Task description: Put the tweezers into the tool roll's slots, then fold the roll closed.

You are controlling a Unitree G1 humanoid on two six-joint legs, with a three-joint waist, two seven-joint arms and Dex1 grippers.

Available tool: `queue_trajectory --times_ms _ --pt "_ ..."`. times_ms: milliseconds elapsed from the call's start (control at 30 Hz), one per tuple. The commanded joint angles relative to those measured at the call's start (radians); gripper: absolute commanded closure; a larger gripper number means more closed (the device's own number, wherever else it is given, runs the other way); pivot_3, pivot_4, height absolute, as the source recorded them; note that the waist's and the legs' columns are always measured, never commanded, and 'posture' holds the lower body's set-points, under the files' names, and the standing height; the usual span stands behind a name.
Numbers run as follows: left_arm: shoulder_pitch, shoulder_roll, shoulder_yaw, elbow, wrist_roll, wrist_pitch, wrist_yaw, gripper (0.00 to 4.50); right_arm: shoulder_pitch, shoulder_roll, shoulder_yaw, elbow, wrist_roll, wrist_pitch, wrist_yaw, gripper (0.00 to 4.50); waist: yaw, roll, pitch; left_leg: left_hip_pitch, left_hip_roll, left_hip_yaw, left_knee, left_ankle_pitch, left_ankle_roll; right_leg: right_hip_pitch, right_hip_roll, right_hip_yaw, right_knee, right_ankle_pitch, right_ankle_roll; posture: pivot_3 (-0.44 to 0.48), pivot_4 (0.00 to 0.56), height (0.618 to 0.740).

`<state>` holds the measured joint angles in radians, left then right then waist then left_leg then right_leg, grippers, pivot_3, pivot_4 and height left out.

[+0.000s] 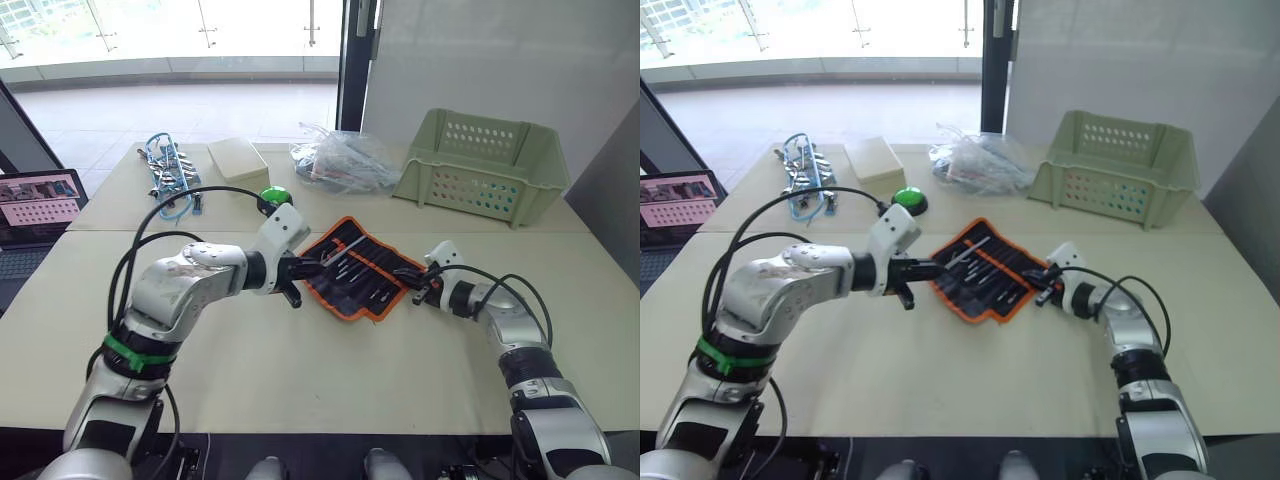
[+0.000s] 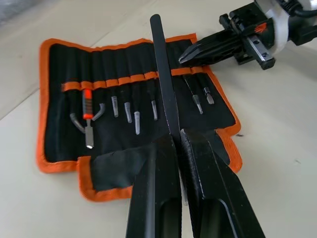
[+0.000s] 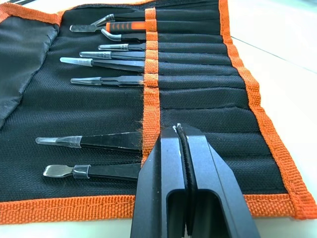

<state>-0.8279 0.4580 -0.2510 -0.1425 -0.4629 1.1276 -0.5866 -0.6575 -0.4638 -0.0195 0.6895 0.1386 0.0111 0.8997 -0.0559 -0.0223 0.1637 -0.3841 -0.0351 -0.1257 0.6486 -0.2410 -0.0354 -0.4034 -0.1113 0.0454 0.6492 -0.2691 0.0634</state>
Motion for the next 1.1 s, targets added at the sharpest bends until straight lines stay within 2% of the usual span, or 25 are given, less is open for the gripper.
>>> queue_trajectory --times_ms 33,167,300,633,1100 --pt "-0.056 -0.055 -0.076 0.049 0.065 0.028 0.049 4.48 0.005 0.011 0.011 -0.007 -0.012 -0.007 -0.012 4.5 -0.005 0.0 0.0 0.0 0.0 0.0 0.001 0.0 0.0 0.0 0.0 0.0 0.0 0.0 0.0 0.0 0.15 0.74" --pt "-0.112 -0.13 -0.08 0.155 0.067 0.075 0.05 4.48 0.012 0.015 0.005 -0.014 -0.007 -0.01 -0.026 4.5 -0.012 0.0 0.0 0.0 0.0 0.0 0.001 0.0 0.0 0.0 0.0 0.0 0.001 0.0 0.0 0.0 0.15 0.74" --pt "-0.136 -0.106 -0.157 0.191 0.092 0.122 0.011 4.48 0.025 0.016 0.006 -0.03 -0.004 -0.006 -0.032 4.5 -0.013 0.0 0.0 0.0 0.0 0.0 0.001 0.0 0.0 0.0 0.0 0.0 0.001 0.0 0.0 0.0 0.15 0.74" --pt "-0.125 -0.111 -0.149 0.207 0.121 0.121 0.012 4.48 0.05 0.02 0.005 -0.072 0.004 0.01 -0.048 4.5 -0.011 0.0 0.0 0.0 0.0 0.0 0.002 0.0 0.0 0.0 0.0 0.0 0.001 0.0 0.0 0.0 0.15 0.74" --pt "-0.171 -0.187 -0.205 0.431 0.241 -0.107 -0.04 4.48 0.069 0.029 0.018 -0.1 -0.003 0.037 -0.057 4.5 -0.01 0.0 0.0 0.0 0.0 0.0 0.002 0.0 0.0 0.0 0.0 0.0 0.001 0.0 0.0 0.0 0.15 0.74"
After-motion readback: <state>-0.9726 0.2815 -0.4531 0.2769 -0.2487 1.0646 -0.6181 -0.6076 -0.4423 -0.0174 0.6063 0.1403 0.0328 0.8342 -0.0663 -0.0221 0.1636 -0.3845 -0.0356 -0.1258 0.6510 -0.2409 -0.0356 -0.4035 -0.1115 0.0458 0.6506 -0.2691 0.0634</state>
